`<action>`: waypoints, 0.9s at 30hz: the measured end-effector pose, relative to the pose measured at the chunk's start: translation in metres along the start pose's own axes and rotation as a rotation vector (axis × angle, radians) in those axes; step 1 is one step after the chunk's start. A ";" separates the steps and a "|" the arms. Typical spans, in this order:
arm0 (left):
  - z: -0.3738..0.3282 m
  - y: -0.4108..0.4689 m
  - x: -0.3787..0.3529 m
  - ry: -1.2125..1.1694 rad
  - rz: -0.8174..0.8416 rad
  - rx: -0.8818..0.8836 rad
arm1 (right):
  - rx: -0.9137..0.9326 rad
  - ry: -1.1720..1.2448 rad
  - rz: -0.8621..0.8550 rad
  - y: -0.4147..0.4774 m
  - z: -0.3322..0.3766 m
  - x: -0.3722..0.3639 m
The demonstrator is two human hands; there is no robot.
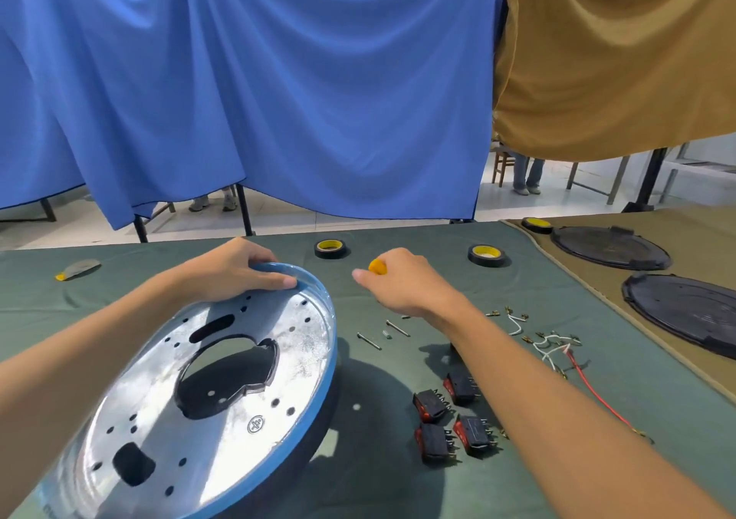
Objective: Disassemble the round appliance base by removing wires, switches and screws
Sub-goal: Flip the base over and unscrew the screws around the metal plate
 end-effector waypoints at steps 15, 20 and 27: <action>0.040 -0.002 0.002 0.153 -0.038 0.130 | 0.110 -0.205 0.335 -0.005 0.021 -0.074; 0.048 -0.005 0.006 0.199 -0.063 0.159 | 0.082 -0.218 0.297 -0.001 0.020 -0.082; 0.039 -0.003 0.001 0.197 -0.052 0.139 | 0.098 -0.319 0.247 0.004 0.017 -0.088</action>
Point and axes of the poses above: each hand's wrist, its own y-axis towards the middle knuckle, its own x-axis out of the back of the hand, z = x × y, the point moved 10 cm from there along y, towards the middle knuckle, and after that the axes turned 6 degrees about x, right-handed, at the moved point
